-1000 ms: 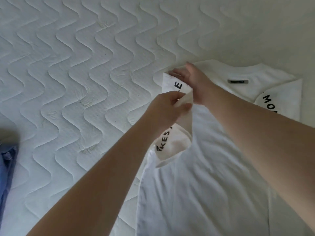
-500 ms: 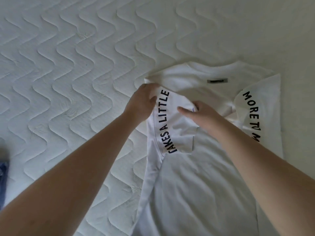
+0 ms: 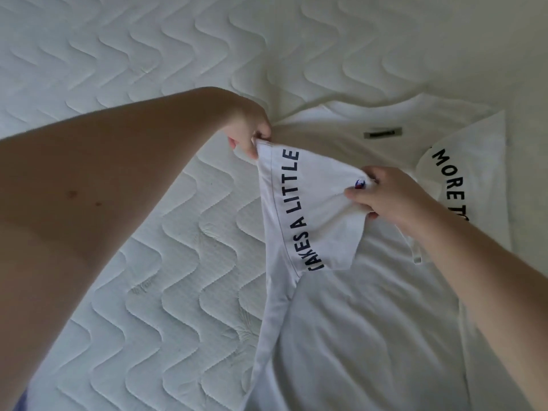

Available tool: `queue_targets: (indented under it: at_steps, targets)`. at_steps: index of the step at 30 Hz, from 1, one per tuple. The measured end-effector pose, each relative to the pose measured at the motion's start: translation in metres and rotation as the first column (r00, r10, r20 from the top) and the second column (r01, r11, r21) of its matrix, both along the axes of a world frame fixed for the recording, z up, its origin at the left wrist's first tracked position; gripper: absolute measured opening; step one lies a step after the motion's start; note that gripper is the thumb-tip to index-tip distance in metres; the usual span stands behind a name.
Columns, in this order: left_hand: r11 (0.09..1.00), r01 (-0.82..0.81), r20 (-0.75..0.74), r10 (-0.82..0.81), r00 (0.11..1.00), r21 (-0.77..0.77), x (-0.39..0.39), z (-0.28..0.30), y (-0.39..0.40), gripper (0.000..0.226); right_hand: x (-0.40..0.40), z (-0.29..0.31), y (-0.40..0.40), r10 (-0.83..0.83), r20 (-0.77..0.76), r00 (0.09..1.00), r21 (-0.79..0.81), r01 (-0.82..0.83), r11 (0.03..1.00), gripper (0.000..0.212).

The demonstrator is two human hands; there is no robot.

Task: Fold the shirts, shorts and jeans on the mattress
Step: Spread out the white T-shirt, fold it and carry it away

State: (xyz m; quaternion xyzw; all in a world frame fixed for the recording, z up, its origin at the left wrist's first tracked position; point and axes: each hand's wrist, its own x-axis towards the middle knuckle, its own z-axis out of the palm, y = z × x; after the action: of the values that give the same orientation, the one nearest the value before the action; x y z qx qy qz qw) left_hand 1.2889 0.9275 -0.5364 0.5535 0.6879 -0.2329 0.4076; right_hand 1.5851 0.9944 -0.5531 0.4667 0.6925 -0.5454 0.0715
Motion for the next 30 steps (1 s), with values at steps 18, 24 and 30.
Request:
queue_targets:
  at_steps: [18,24,30]
  targets:
    - [0.828,-0.417,0.107,0.408,0.907,0.375,0.009,-0.054,-0.015,0.025,0.050,-0.030,-0.058,-0.232,-0.008,0.973,0.241,0.227,0.944,0.026]
    - [0.797,-0.468,0.201,0.423,0.883,0.381,0.011,-0.049,-0.009,0.035,0.052,-0.032,-0.061,-0.110,-0.015,0.994,0.141,0.111,0.984,0.025]
    - [0.943,-0.230,0.052,0.225,0.973,0.239,0.004,-0.039,-0.012,0.014,0.060,-0.022,-0.069,-0.099,-0.053,0.994,0.362,0.112,0.925,0.022]
